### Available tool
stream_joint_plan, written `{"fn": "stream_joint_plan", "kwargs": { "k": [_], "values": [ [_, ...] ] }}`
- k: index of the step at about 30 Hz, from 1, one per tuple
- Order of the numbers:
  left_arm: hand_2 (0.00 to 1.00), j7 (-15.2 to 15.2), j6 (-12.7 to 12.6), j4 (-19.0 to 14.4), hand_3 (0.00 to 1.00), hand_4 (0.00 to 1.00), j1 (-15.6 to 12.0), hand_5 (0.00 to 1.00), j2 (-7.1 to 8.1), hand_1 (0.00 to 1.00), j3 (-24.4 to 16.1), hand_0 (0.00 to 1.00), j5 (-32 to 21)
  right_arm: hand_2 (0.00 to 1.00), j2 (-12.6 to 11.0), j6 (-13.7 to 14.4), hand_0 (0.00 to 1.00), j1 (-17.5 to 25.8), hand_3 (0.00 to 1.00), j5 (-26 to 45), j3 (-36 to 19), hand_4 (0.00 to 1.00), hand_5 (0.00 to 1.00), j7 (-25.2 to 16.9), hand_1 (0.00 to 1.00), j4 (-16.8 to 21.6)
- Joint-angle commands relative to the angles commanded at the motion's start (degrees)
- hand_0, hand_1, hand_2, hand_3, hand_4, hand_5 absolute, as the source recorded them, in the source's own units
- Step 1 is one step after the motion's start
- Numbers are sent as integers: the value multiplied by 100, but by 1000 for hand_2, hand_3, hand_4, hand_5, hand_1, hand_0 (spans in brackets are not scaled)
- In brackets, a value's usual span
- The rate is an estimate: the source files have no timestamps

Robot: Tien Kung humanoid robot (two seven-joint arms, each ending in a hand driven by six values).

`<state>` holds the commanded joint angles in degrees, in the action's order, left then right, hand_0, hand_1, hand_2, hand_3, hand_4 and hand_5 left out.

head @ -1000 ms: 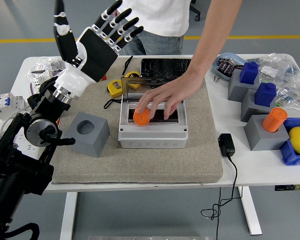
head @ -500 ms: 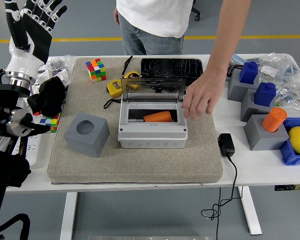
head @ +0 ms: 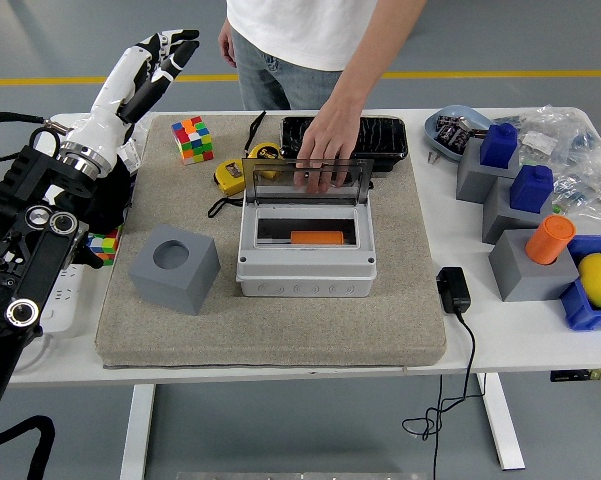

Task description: Fetch the battery,place it into the box,close the lid of the box

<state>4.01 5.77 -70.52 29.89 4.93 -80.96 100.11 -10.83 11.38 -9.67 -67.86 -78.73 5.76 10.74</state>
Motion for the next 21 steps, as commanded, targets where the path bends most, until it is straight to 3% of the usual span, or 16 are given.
{"fn": "stream_joint_plan", "kwargs": {
  "k": [1,2,12,20,21],
  "values": [
    [912,-24,14,11,782,998,16,998,4,998,44,998,223,877,-1,-2,998,1,855,-4,-5,998,998,1,974,-2],
    [948,-55,37,25,722,998,32,998,7,998,108,998,484,877,-3,-4,998,2,855,-10,-13,998,998,2,974,-4],
    [957,-183,155,97,691,998,95,998,44,998,635,998,2885,878,-2,0,998,-13,855,-28,-41,998,998,-7,974,3],
    [958,-200,187,65,686,998,83,998,19,998,787,998,2989,877,-2,-5,998,-11,855,-53,-79,998,998,-11,973,-2],
    [945,-202,195,61,644,998,78,998,17,998,815,998,2989,877,-1,-5,998,-8,855,-60,-88,998,998,-12,973,-3]
  ]
}}
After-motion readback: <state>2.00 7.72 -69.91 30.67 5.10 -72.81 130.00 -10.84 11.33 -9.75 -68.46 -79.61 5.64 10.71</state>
